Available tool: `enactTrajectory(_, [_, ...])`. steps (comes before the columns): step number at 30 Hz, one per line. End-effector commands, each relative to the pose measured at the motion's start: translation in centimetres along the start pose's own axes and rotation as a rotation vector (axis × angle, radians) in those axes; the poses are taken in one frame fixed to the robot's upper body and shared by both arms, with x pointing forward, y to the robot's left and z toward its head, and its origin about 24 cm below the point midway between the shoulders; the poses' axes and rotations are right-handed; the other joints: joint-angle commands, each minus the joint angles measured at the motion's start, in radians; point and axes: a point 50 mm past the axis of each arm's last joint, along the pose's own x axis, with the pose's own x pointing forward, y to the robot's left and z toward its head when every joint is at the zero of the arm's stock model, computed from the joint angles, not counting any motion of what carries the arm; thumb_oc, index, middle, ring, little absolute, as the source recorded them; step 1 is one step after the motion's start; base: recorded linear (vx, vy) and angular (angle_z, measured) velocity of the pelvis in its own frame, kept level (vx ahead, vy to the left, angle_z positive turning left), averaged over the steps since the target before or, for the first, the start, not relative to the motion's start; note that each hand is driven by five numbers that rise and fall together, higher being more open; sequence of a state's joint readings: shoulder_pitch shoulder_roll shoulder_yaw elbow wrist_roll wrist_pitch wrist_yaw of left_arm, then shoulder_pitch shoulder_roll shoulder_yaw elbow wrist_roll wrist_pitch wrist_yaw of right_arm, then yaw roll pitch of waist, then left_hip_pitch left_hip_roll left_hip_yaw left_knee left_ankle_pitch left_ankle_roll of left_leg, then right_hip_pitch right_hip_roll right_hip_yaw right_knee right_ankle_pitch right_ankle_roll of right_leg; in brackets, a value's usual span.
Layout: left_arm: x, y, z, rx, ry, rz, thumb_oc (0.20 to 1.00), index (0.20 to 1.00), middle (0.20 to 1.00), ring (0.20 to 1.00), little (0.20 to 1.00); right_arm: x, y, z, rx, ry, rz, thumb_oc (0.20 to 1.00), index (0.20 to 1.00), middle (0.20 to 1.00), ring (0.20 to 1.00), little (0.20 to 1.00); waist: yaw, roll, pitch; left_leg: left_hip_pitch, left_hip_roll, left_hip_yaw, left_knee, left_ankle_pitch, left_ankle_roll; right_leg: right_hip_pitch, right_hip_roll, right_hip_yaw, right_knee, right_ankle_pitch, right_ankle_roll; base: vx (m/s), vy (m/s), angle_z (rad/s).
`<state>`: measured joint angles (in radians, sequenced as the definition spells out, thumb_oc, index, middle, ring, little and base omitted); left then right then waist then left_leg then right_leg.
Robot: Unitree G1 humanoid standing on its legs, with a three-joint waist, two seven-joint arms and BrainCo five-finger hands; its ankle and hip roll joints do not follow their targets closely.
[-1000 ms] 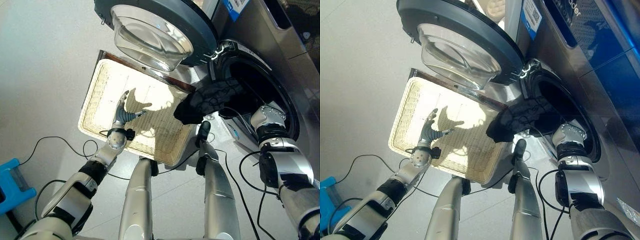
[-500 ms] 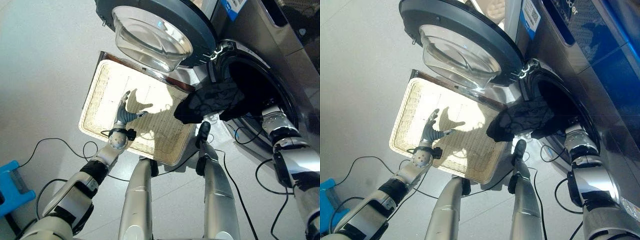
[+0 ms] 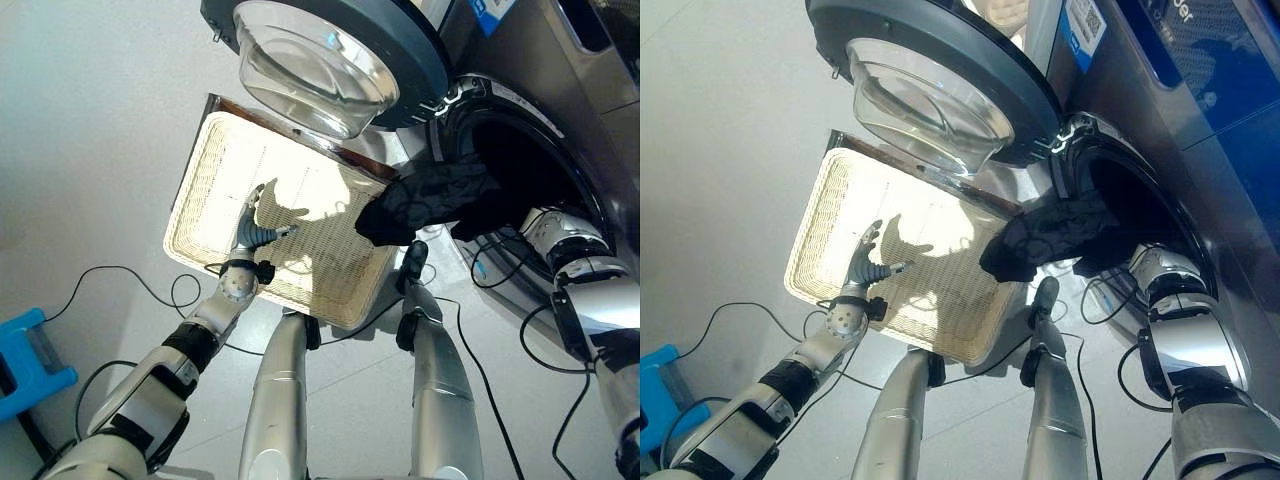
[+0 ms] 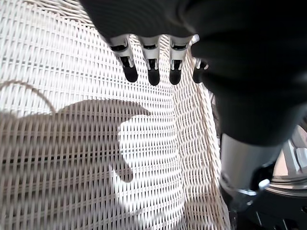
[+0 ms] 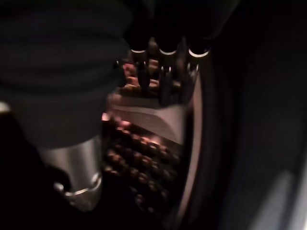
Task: Put the clothes into the washing machine.
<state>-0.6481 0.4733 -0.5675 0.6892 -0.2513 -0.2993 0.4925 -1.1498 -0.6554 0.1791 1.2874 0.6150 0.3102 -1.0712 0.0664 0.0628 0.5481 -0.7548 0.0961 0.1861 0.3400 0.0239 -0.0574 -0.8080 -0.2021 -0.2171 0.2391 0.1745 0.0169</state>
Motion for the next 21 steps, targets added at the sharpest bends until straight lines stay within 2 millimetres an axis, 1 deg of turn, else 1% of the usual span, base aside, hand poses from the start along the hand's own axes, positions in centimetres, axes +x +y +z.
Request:
enactTrajectory(1, [-0.8,-1.4,0.8,-0.078,-0.053,-0.005,1.0,1.0,1.0,1.0,1.0,2.0,-3.1,3.3,-0.049,-0.298,-0.193,1.0,1.0,1.0,1.0,1.0,-0.019,0.087,-0.028,0.008,-0.072,0.039,-0.026,-0.044,-0.002,-0.017,0.0,-0.057,0.193,-0.162,0.107,0.0,0.0,0.0])
enactTrajectory(3, [-0.8,-1.3,0.8,-0.079,-0.052,-0.003,1.0,1.0,1.0,1.0,1.0,1.8,-3.0,3.3,-0.058,-0.318,-0.194,1.0,1.0,1.0,1.0,1.0,-0.02,0.087,-0.028,0.008,-0.072,0.04,-0.026,-0.044,-0.002,-0.018,0.001,-0.056,0.194,-0.163,0.107,0.0,0.016,0.0])
enactTrajectory(4, [-0.9,-1.3,0.8,-0.085,-0.049,0.009,1.0,1.0,1.0,1.0,1.0,0.8,-2.1,2.8,-0.073,-0.41,-0.178,1.0,1.0,1.0,1.0,1.0,-0.027,0.083,-0.028,0.009,-0.07,0.046,-0.029,-0.044,-0.001,-0.02,0.007,-0.051,0.196,-0.165,0.108,0.0,0.045,0.0])
enactTrajectory(5, [-1.0,-1.5,0.8,-0.086,-0.048,0.015,1.0,1.0,1.0,1.0,1.0,0.4,-1.6,2.2,-0.085,-0.45,-0.162,1.0,1.0,1.0,1.0,1.0,-0.032,0.08,-0.028,0.01,-0.068,0.049,-0.03,-0.045,-0.001,-0.021,0.01,-0.048,0.195,-0.166,0.108,0.0,0.052,0.0])
enactTrajectory(8, [-1.2,-1.6,0.7,-0.089,-0.047,0.027,1.0,1.0,1.0,1.0,1.0,-0.5,-0.7,0.3,-0.088,-0.522,-0.129,1.0,1.0,1.0,1.0,1.0,-0.044,0.074,-0.028,0.009,-0.065,0.055,-0.032,-0.047,0.0,-0.024,0.016,-0.041,0.193,-0.168,0.109,0.0,0.011,0.0])
enactTrajectory(9, [-1.2,-1.7,0.7,-0.089,-0.047,0.028,1.0,1.0,1.0,1.0,1.0,-0.6,-0.6,0.0,-0.087,-0.532,-0.126,1.0,1.0,1.0,1.0,1.0,-0.045,0.073,-0.028,0.009,-0.065,0.056,-0.032,-0.048,0.0,-0.025,0.017,-0.04,0.192,-0.168,0.11,0.0,0.017,-0.03])
enactTrajectory(10, [-1.2,-1.9,0.8,-0.089,-0.051,0.033,1.0,1.0,1.0,1.0,1.0,-1.0,-0.3,-0.8,-0.093,-0.59,-0.116,1.0,1.0,1.0,1.0,1.0,-0.052,0.071,-0.028,0.007,-0.064,0.061,-0.033,-0.048,0.001,-0.027,0.019,-0.039,0.19,-0.167,0.111,0.0,0.014,-0.05])
enactTrajectory(12, [-1.2,-1.9,0.9,-0.09,-0.054,0.036,1.0,1.0,1.0,1.0,1.0,-1.2,-0.2,-1.0,-0.094,-0.614,-0.113,1.0,1.0,1.0,1.0,1.0,-0.053,0.071,-0.028,0.007,-0.064,0.064,-0.034,-0.048,0.002,-0.027,0.02,-0.038,0.187,-0.166,0.111,0.0,0.007,-0.03])
enactTrajectory(21, [-1.2,-1.9,0.9,-0.09,-0.054,0.036,1.0,1.0,1.0,1.0,1.0,-1.2,-0.2,-1.0,-0.094,-0.614,-0.113,1.0,1.0,1.0,1.0,1.0,-0.053,0.071,-0.028,0.007,-0.064,0.064,-0.034,-0.048,0.002,-0.027,0.02,-0.038,0.187,-0.166,0.111,0.0,0.0,-0.02])
